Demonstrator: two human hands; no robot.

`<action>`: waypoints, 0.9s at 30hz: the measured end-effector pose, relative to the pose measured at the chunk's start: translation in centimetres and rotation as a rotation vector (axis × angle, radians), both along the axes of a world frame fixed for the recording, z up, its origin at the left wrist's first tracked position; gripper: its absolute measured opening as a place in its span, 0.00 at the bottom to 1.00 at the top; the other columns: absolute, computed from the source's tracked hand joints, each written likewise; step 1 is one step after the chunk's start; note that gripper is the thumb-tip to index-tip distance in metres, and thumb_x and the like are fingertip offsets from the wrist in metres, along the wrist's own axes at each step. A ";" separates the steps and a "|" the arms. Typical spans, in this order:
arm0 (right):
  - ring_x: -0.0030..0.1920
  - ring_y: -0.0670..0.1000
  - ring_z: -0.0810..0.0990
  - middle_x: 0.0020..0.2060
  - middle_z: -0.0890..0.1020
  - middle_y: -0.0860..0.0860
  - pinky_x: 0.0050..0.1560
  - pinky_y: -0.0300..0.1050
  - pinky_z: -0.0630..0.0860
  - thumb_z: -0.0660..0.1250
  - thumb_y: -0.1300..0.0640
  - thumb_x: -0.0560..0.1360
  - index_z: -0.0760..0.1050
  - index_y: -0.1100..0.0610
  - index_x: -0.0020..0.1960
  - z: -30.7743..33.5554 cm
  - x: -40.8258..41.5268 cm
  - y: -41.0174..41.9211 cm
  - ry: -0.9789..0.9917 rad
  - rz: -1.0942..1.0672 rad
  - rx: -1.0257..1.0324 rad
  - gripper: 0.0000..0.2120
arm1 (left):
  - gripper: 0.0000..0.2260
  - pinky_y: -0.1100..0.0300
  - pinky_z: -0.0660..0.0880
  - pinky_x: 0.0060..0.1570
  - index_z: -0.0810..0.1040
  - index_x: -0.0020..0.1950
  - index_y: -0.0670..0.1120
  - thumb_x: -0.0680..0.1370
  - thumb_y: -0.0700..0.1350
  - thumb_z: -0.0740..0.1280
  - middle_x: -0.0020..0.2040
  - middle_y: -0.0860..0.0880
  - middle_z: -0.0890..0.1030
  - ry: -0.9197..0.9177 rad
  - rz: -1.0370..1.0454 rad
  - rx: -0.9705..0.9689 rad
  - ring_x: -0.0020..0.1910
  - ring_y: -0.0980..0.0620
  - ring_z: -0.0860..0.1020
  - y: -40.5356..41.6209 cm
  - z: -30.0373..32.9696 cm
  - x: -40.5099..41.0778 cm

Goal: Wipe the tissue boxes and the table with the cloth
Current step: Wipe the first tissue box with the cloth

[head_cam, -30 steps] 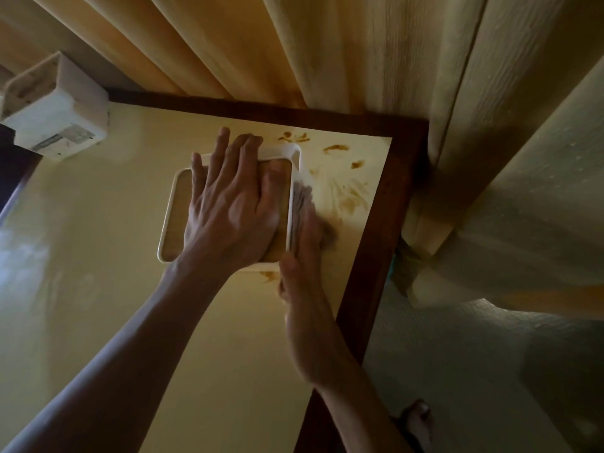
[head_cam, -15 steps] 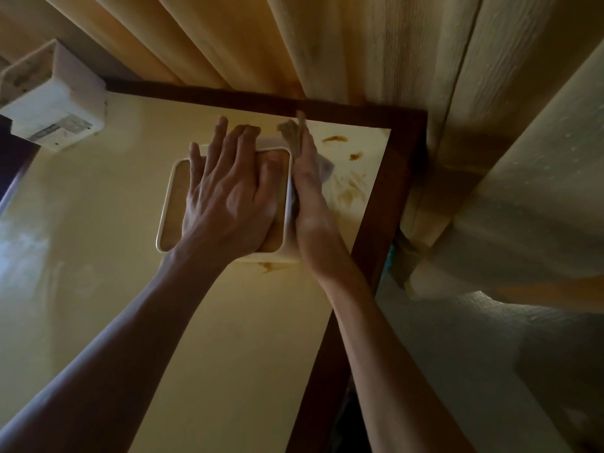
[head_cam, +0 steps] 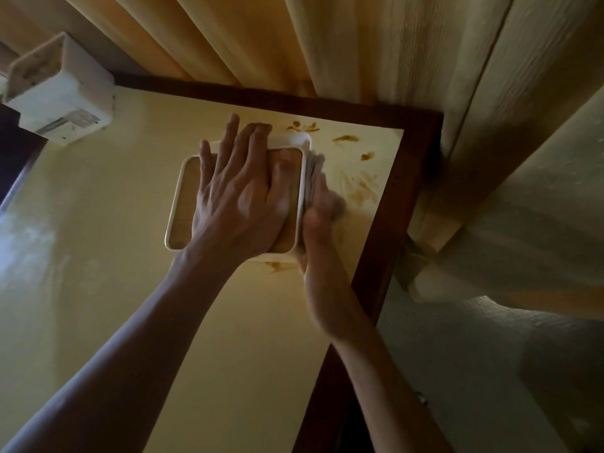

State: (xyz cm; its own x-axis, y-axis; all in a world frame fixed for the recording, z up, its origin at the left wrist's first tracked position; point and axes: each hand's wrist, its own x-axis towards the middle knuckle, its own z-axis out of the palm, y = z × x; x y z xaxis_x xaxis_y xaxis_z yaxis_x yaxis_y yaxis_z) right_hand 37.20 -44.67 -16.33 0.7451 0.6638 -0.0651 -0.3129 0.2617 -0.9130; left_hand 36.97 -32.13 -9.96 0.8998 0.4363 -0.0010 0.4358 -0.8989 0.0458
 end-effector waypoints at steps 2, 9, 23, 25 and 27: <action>0.83 0.49 0.50 0.83 0.53 0.48 0.81 0.63 0.51 0.47 0.31 0.81 0.45 0.45 0.84 -0.3 1.9 1.1 -0.026 0.018 -0.007 0.36 | 0.30 0.39 0.42 0.79 0.62 0.79 0.47 0.83 0.61 0.41 0.81 0.50 0.58 -0.011 -0.019 -0.046 0.82 0.50 0.45 -0.3 0.1 0.1; 0.70 0.31 0.66 0.76 0.69 0.46 0.70 0.25 0.61 0.52 0.57 0.88 0.63 0.56 0.80 1.5 7.2 2.1 -0.097 -0.092 -0.103 0.21 | 0.28 0.43 0.42 0.79 0.58 0.81 0.46 0.84 0.58 0.49 0.82 0.49 0.59 -0.163 0.057 -0.179 0.82 0.53 0.48 -1.1 0.6 0.3; 0.61 0.43 0.81 0.58 0.85 0.46 0.68 0.43 0.75 0.59 0.56 0.86 0.81 0.55 0.67 1.8 9.8 1.8 -0.140 -0.005 -0.156 0.15 | 0.35 0.45 0.39 0.79 0.46 0.83 0.48 0.82 0.66 0.45 0.83 0.43 0.44 -0.352 0.618 -0.211 0.82 0.45 0.43 -5.9 -0.1 -5.7; 0.63 0.45 0.81 0.59 0.85 0.48 0.70 0.51 0.74 0.57 0.55 0.86 0.80 0.56 0.66 1.8 9.8 2.0 -0.158 0.037 -0.136 0.16 | 0.34 0.45 0.44 0.79 0.48 0.83 0.49 0.82 0.67 0.46 0.83 0.43 0.47 -0.344 0.623 -0.194 0.82 0.43 0.48 -5.6 -0.1 -5.2; 0.63 0.46 0.81 0.59 0.85 0.49 0.70 0.52 0.75 0.58 0.56 0.86 0.80 0.57 0.66 1.7 9.7 1.8 -0.161 0.008 -0.122 0.16 | 0.33 0.44 0.48 0.77 0.53 0.82 0.50 0.81 0.67 0.47 0.83 0.43 0.50 -0.347 0.599 -0.188 0.81 0.42 0.52 -5.2 0.2 -4.8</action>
